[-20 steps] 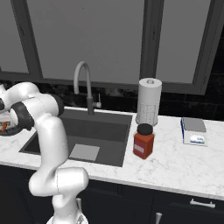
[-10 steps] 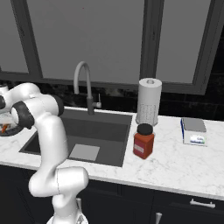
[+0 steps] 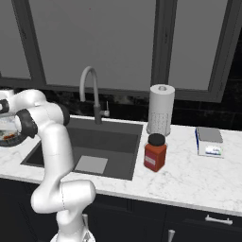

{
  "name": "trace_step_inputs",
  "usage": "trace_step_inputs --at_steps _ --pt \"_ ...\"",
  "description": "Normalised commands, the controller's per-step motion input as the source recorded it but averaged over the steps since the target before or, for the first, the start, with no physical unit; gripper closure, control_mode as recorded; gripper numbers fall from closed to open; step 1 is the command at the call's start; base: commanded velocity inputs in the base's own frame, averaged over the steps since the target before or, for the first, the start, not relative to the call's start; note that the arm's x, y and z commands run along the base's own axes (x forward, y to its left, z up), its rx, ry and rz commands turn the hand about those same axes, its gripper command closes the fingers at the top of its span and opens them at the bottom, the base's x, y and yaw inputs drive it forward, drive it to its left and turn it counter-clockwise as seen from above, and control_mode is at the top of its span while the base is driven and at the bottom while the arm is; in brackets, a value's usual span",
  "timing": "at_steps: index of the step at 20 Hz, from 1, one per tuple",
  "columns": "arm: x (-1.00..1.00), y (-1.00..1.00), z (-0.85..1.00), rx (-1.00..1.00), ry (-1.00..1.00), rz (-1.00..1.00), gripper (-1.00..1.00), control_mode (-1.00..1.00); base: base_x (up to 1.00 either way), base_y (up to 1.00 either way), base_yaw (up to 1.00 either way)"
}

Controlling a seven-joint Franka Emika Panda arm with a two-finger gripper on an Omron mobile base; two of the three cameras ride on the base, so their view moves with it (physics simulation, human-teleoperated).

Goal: Pick the carrot from the sink and place it in the bowl. Then pick the bowl and place it in the microwave. Then close the microwave door and press the start button.

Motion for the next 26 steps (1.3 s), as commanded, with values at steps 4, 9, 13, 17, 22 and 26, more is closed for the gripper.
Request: trace_step_inputs --at_steps 4,9,13,17,22,26 --pt "-0.10 -0.06 0.30 0.00 -0.04 -0.03 -1.00 -1.00 0.00 0.00 0.00" --pt "-0.14 -0.43 0.23 0.01 -0.02 -0.17 -1.00 -1.00 0.00 0.00 0.00" --pt "-0.03 -0.64 0.00 0.00 0.00 -0.21 -1.00 -1.00 0.00 0.00 0.00" --pt "0.02 -0.41 0.00 0.00 0.00 -0.17 -1.00 -1.00 0.00 0.00 0.00" --pt "0.21 -0.10 -0.13 0.00 0.00 -0.11 -1.00 -1.00 0.00 0.00 0.00" --pt "0.23 0.01 -0.20 0.00 0.00 -0.05 -1.00 -1.00 0.00 0.00 0.00"
